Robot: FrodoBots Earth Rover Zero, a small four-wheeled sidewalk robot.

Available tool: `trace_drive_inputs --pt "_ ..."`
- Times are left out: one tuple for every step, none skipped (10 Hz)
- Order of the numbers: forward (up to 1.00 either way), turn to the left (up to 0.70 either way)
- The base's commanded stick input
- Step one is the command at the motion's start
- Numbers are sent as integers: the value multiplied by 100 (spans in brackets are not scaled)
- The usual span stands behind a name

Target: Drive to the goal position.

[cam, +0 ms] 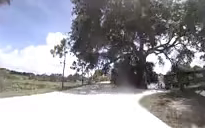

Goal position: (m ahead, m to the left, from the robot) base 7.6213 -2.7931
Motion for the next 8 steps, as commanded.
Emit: trace_drive_inputs --pt "85 0" --pt "85 0" --pt "85 0" --pt "85 -10" --pt "85 -34" --pt "85 -30" --pt "85 -11" --pt "85 0"
